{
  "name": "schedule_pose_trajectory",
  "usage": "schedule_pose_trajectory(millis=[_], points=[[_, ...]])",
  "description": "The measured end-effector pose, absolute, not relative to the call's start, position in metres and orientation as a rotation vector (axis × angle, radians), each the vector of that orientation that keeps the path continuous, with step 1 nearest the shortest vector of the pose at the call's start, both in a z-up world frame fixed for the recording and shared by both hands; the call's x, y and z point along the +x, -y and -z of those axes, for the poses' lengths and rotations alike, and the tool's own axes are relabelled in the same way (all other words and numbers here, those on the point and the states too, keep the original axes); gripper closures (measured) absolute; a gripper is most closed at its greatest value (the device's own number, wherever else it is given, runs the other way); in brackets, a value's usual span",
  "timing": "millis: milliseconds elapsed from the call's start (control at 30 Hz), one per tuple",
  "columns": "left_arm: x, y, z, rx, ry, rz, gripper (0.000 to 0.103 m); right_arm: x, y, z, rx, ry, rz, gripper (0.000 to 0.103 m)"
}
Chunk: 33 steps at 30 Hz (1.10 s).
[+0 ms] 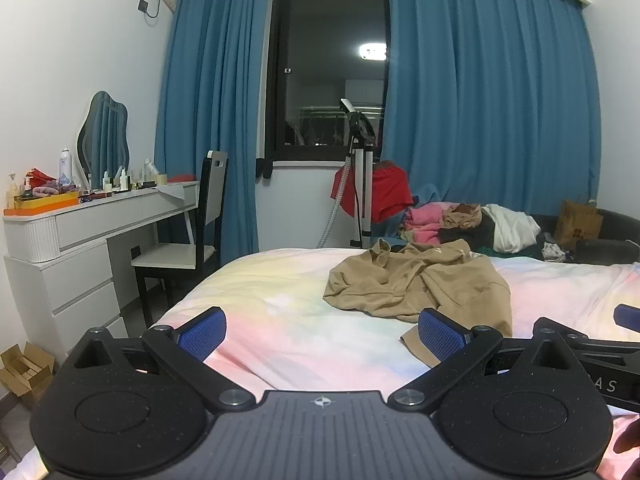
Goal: Fold clothes
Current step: 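Move both grippers toward the tan sweatshirt on the bed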
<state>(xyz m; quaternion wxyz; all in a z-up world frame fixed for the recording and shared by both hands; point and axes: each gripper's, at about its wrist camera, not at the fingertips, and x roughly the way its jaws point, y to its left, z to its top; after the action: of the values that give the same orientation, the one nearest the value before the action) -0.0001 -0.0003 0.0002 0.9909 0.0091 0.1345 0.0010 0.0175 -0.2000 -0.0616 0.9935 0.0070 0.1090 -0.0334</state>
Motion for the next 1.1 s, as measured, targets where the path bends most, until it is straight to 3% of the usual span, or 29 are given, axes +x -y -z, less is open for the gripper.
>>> schedule_pose_trajectory(millis=[633, 1100], points=[[0.0, 0.0, 0.001, 0.033, -0.279, -0.004, 0.0, 0.02, 0.203, 0.065, 0.036, -0.249, 0.054, 0.0], [0.006, 0.001, 0.007, 0.039, -0.319, -0.008, 0.0, 0.055, 0.189, 0.103, 0.095, -0.519, -0.002, 0.0]])
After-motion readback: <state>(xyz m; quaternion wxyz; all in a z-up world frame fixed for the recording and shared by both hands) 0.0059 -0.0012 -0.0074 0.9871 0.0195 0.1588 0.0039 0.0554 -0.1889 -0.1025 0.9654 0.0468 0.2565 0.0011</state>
